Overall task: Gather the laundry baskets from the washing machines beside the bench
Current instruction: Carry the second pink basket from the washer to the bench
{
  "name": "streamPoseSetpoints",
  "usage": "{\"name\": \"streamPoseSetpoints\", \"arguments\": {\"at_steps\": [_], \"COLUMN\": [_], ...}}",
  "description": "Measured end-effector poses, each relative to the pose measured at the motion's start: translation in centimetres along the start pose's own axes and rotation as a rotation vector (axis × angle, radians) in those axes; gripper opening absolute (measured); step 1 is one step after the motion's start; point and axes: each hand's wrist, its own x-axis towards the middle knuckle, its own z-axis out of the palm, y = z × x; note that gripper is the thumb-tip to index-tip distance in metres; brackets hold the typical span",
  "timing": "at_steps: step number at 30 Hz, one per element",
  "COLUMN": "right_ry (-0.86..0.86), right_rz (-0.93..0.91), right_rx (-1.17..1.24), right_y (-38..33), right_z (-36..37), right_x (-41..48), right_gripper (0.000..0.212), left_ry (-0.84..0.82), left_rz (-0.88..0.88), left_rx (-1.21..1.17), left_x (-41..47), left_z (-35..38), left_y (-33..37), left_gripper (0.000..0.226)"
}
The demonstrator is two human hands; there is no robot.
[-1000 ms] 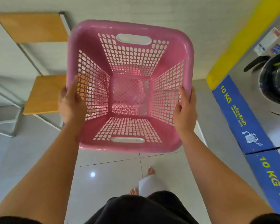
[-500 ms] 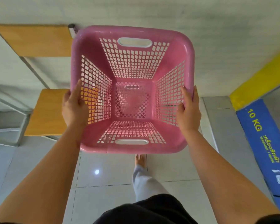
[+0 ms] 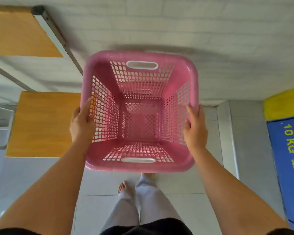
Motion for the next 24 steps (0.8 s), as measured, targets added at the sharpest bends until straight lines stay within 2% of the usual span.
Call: {"name": "streamPoseSetpoints", "arguments": {"at_steps": [9,17,21,24], "right_ry": [-0.112,-0.22,-0.472,-0.508], "right_rz": [0.055,0.059,0.092,0.102], "right_rx": [-0.05,-0.077,-0.195,-0.35], "right_y": [4.0,7.3,8.9,8.8], "right_z": [7.7,12.5,14.1,14.3], "right_x": [3.5,4.4,3.8,3.3], "right_gripper": [0.057,0.061,0.08,0.083], "left_ry": [-0.123,-0.234,-0.443,-0.609], "left_rz": [-0.03,-0.112,-0.175,-0.213], "left_rx": [0.135,0.205,0.298,0.337], "left_x": [3.8,5.2,5.9,5.9], "left_z": [7.6,12.2,14.2,14.6], "left_y": [-4.1,-6.6,-7.9,-8.2], "left_gripper": [0.057,0.069,0.075,0.076]}}
